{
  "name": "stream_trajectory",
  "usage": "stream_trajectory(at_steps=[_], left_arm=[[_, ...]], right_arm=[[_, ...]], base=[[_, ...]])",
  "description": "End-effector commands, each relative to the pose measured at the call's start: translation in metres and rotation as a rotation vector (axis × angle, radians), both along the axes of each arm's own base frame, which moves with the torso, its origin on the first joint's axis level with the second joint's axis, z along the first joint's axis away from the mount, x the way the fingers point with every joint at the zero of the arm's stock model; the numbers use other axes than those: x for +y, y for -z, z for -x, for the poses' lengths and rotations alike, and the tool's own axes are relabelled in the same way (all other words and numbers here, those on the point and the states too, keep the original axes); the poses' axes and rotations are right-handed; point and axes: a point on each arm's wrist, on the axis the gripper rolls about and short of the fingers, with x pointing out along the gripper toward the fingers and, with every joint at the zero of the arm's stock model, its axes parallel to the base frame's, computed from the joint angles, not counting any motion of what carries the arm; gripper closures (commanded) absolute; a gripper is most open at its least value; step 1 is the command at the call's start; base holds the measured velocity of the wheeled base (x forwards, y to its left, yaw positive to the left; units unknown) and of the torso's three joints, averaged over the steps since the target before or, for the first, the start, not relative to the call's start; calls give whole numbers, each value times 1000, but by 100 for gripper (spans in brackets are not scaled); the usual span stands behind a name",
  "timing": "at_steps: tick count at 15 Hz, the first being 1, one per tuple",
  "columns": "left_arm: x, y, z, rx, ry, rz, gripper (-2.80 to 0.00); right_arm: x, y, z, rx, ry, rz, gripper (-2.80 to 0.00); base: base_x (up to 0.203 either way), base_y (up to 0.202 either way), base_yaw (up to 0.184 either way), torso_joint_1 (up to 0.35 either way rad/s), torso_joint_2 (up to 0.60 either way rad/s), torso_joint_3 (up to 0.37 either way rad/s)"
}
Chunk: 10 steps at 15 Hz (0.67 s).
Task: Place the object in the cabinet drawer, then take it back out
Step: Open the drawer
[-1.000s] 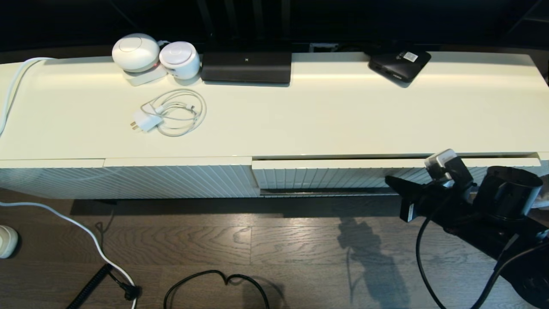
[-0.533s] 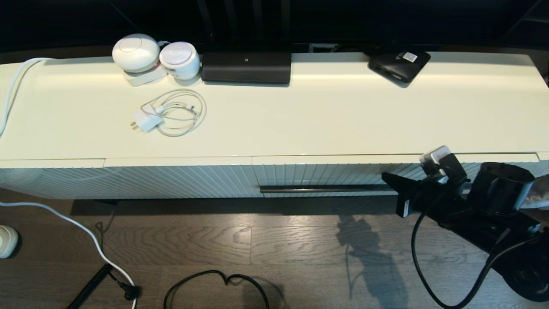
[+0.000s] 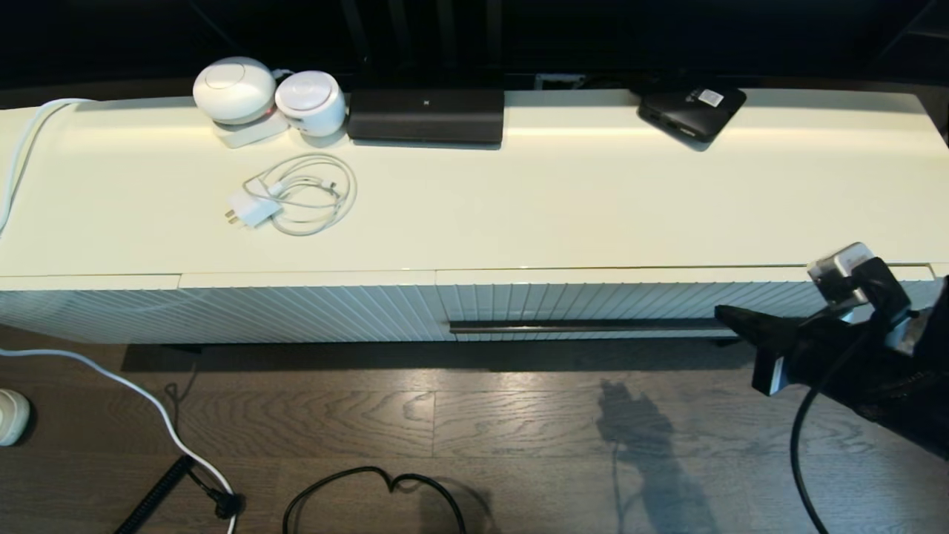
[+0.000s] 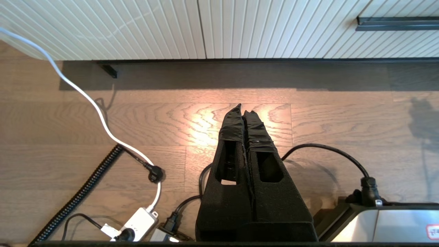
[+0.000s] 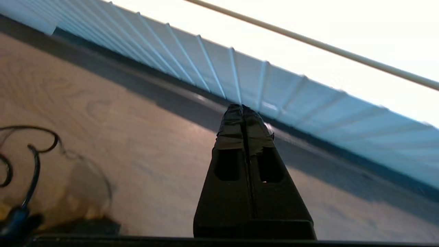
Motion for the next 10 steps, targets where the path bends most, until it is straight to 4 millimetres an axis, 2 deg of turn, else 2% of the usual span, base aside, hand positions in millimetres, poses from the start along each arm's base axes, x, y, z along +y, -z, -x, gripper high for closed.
stream_trajectory(at_steps=[1, 3, 6, 10], left_arm=[[0, 0, 0, 0, -1, 0, 0], [0, 0, 0, 0, -1, 0, 0], [0, 0, 0, -1, 0, 0, 0], [0, 0, 0, 0, -1, 0, 0]], right_arm=[[-10, -22, 44, 53, 22, 13, 0], [-17, -25, 77, 163, 77, 43, 0], [-26, -25, 113, 257, 170, 124, 0], [-36, -21, 158, 271, 214, 382, 0]], base=[[0, 0, 0, 0, 0, 0], [0, 0, 0, 0, 0, 0], [0, 0, 0, 0, 0, 0], [0, 0, 0, 0, 0, 0]])
